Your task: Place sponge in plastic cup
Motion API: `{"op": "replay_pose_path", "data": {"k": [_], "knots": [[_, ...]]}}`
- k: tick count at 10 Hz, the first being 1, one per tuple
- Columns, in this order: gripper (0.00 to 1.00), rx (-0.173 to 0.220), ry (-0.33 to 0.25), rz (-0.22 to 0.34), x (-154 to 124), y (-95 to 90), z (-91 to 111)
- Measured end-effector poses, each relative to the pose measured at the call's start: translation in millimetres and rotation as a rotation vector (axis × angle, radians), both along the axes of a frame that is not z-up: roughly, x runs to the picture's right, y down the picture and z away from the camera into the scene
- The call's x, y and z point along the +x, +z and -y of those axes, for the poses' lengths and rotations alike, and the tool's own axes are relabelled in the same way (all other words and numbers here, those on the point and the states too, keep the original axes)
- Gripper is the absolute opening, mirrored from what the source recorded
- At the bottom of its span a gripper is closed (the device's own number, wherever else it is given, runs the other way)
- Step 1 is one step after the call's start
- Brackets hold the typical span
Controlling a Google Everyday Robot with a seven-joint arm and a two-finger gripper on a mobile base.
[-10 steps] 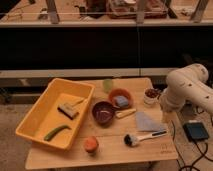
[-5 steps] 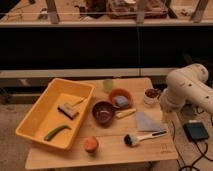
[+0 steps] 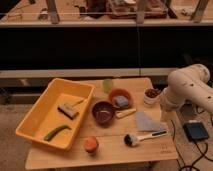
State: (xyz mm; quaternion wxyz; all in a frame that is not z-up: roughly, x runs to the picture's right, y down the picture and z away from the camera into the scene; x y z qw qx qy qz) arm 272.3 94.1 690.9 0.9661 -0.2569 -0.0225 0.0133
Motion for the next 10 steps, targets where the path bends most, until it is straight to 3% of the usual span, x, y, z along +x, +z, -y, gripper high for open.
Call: {"op": "replay_pose_path", "data": {"k": [4,10], "knots": [[0.65,0.104,-0.047,0.178,-78,13.5,28],[0.65,0.104,-0.042,0.176,-75,17.0,27]]}}
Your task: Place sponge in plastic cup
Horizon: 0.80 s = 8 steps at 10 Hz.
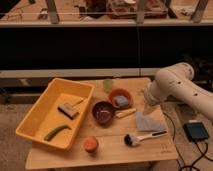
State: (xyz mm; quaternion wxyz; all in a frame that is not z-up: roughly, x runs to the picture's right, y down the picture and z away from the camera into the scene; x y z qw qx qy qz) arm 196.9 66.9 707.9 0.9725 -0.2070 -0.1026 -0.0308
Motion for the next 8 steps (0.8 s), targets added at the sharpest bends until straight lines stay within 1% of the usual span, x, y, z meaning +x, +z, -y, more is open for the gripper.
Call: {"op": "replay_pose_path", "data": {"k": [1,2,3,5,6,7,8], "knots": [[0.65,-0.004,0.006,0.008,-1,6.3,-2],[0.65,-0.005,0.007,0.018,-3,17.0,-6],[0.65,-0.006,0.001,0.026,-7,36.2,-13],[0.65,-0.005,-0.009,0.042,-19,69.4,-20],[0.65,-0.003,-0.007,0.048,-23,78.8,-21],[0.65,0.003,-0.007,0.047,-25,86.5,-18],[0.65,0.008,-0.004,0.046,-26,89.2,-13]]}}
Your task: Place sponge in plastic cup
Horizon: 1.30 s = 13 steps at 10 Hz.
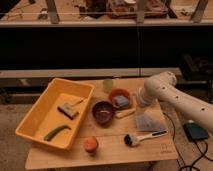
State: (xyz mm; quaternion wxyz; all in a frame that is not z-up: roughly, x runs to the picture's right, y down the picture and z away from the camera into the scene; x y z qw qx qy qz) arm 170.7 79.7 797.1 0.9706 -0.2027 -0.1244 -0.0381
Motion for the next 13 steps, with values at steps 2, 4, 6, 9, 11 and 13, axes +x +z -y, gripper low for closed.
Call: {"op": "replay_pose_path", "data": {"k": [2,4,6,9,11,13], "knots": [[0.65,0.016,0.004,0.009,-8,7.6,11],[0.65,0.024,0.01,0.025,-10,15.8,18],[0.65,0.037,0.003,0.054,-18,28.0,25],[0.65,0.044,-0.018,0.082,-25,39.8,22],[0.65,0.04,-0.03,0.099,-30,52.7,16],[0.65,0.034,-0.035,0.109,-31,64.6,10]]}}
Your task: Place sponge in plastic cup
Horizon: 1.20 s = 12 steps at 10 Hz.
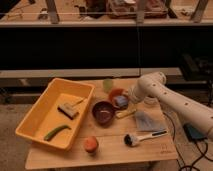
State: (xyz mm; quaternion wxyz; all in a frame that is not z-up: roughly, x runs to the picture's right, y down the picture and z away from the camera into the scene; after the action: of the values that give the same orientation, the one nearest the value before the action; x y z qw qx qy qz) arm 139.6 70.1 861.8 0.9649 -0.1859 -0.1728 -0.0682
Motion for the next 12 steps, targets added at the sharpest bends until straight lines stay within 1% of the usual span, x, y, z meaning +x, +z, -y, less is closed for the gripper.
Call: {"op": "replay_pose_path", "data": {"k": [2,3,4,6,7,8,9,10,12], "knots": [[0.65,-0.004,-0.011,0.009,-5,8.9,-1],[0.63,-0.006,-0.012,0.008,-4,12.8,-2],[0.56,-0.008,-0.011,0.005,-2,17.0,-3],[0.37,-0.012,-0.011,-0.003,0,23.0,-3],[0.29,-0.014,-0.01,-0.007,1,25.1,-3],[0.16,-0.017,-0.01,-0.011,2,27.1,-3],[0.08,-0.018,-0.009,-0.013,3,27.7,-3],[0.03,-0.02,-0.008,-0.014,4,27.9,-3],[0.02,-0.021,-0.014,-0.005,5,25.1,-3]]}}
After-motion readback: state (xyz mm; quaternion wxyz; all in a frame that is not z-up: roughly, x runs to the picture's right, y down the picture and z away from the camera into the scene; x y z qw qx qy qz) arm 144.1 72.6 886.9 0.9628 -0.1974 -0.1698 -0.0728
